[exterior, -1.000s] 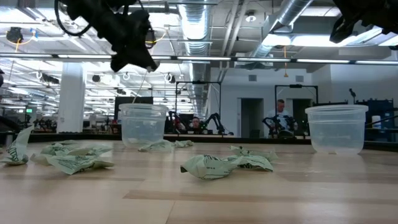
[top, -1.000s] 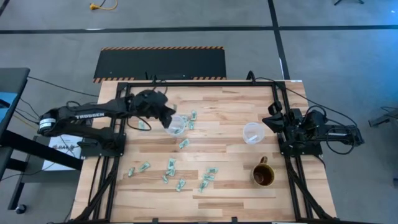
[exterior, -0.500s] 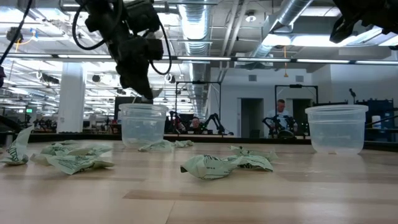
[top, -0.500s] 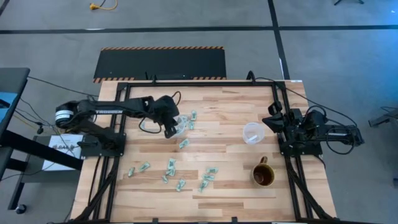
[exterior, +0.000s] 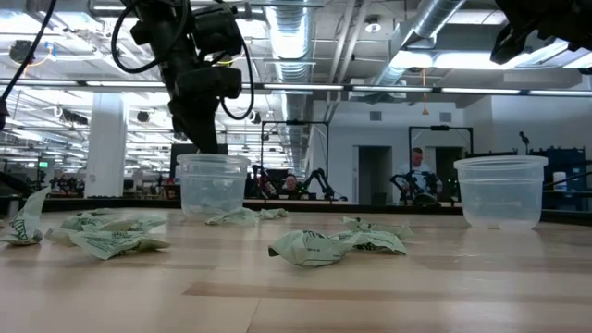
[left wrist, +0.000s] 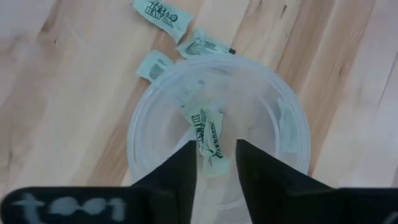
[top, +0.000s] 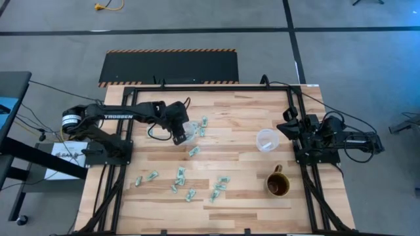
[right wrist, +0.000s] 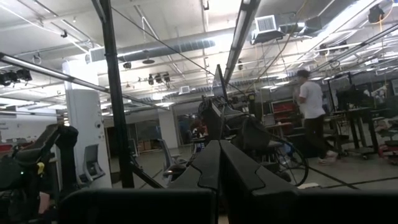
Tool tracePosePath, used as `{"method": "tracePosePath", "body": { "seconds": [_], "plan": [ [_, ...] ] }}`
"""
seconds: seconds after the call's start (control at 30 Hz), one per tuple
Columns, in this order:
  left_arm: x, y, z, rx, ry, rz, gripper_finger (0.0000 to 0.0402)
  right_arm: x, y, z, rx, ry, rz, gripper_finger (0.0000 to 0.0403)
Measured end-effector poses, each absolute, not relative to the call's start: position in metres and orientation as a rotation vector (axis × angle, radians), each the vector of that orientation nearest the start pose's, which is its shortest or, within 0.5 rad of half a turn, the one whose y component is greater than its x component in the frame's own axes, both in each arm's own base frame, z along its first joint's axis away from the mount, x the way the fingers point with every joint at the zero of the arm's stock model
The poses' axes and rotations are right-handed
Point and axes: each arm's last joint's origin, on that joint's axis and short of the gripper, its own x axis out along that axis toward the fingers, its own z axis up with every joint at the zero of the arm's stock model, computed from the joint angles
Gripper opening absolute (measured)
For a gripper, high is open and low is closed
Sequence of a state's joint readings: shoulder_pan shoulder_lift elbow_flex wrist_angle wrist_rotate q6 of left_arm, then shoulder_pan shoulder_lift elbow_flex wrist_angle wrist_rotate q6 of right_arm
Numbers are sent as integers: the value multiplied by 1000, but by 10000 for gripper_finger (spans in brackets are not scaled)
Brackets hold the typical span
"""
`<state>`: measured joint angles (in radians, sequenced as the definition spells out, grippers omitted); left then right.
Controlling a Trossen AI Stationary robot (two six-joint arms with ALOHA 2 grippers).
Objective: Pick and place Stevia / Truvia into bins
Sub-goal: Put the white stevia packet into the left transparent container
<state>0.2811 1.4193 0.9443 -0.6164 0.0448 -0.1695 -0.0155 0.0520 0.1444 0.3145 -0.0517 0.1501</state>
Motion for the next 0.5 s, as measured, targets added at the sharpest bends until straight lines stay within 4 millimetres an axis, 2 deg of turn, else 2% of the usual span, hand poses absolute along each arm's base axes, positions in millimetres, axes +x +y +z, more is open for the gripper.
{"method": "tracePosePath", "body": {
  "seconds": [0.1, 0.3, 0.5],
  "plan": [
    [258, 75, 224, -419, 1081, 379, 121, 84, 0, 238, 134, -403, 66, 0],
    [245, 73, 244, -555, 1206, 629, 125, 84, 0, 238, 134, -403, 66, 0],
    [221, 77, 247, -570, 1292, 1045, 125, 84, 0, 238, 134, -403, 66, 0]
  ]
}}
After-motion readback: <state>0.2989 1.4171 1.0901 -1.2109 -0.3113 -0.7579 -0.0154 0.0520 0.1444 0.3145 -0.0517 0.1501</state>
